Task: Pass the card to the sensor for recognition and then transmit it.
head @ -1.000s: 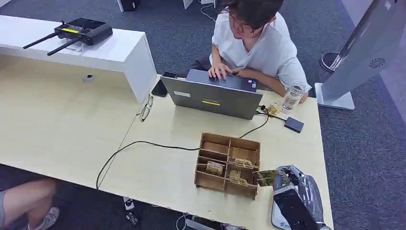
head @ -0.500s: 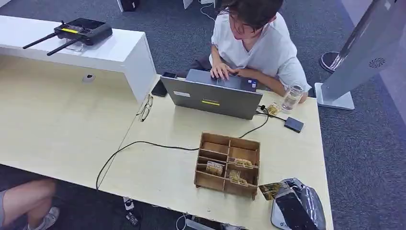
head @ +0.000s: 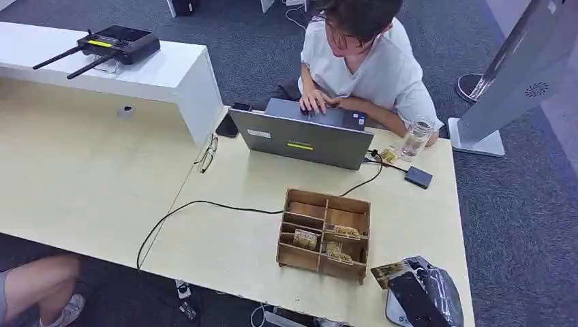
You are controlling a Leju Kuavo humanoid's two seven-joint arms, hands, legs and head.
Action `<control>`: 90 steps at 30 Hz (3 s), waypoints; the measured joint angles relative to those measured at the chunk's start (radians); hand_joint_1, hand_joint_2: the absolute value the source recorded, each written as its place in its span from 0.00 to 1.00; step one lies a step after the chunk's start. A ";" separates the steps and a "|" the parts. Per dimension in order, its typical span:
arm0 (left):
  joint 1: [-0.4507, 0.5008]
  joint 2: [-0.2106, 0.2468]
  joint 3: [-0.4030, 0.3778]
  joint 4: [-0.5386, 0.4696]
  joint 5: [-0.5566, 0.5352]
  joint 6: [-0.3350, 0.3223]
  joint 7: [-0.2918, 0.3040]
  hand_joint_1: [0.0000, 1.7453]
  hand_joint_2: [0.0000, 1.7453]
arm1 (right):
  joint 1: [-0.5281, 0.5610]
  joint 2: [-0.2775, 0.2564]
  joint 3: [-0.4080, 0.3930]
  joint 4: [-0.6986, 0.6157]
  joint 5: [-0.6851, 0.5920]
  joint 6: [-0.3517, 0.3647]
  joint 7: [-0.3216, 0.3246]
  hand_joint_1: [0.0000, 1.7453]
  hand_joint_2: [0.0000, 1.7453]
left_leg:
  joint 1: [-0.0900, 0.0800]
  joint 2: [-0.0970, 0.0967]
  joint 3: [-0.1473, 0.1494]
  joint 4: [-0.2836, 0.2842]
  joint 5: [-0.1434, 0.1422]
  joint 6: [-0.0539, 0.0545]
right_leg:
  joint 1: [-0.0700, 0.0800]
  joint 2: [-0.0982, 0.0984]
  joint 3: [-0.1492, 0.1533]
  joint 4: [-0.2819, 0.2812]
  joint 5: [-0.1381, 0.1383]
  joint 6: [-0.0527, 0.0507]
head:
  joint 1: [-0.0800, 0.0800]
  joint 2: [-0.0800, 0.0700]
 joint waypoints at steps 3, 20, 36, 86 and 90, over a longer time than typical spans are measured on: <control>0.000 0.000 0.000 0.000 0.000 -0.001 0.000 0.00 0.00 | -0.001 0.000 0.000 0.002 0.020 0.000 0.015 1.00 1.00 | 0.000 0.000 0.000 0.000 0.000 0.000 | 0.000 0.000 0.000 0.000 0.000 0.000 | 0.000 0.000; 0.000 -0.003 0.000 -0.006 -0.001 -0.007 0.012 0.00 0.00 | 0.000 0.000 -0.019 0.041 0.069 -0.001 0.069 1.00 1.00 | 0.000 0.000 0.000 0.000 0.000 0.000 | 0.000 0.000 0.000 0.000 0.000 0.000 | 0.000 0.000; 0.000 -0.004 0.000 -0.014 0.000 -0.014 0.018 0.00 0.00 | 0.019 0.000 -0.064 0.066 0.078 -0.002 0.086 1.00 1.00 | 0.000 0.000 0.000 0.000 0.000 0.000 | 0.000 0.000 0.000 0.000 0.000 0.000 | 0.000 0.000; 0.000 -0.004 0.001 -0.016 -0.002 -0.013 0.018 0.00 0.00 | 0.022 0.043 -0.116 0.189 0.081 -0.003 0.085 1.00 1.00 | 0.000 0.000 0.001 0.000 0.000 0.000 | 0.000 0.000 0.001 0.000 0.000 0.000 | 0.000 0.000; 0.000 -0.004 0.001 -0.016 0.000 -0.012 0.018 0.00 0.00 | 0.021 0.043 -0.116 0.190 0.081 -0.003 0.085 1.00 1.00 | 0.000 0.000 0.001 0.000 0.000 0.000 | 0.000 0.000 0.001 0.000 0.000 0.000 | 0.000 0.000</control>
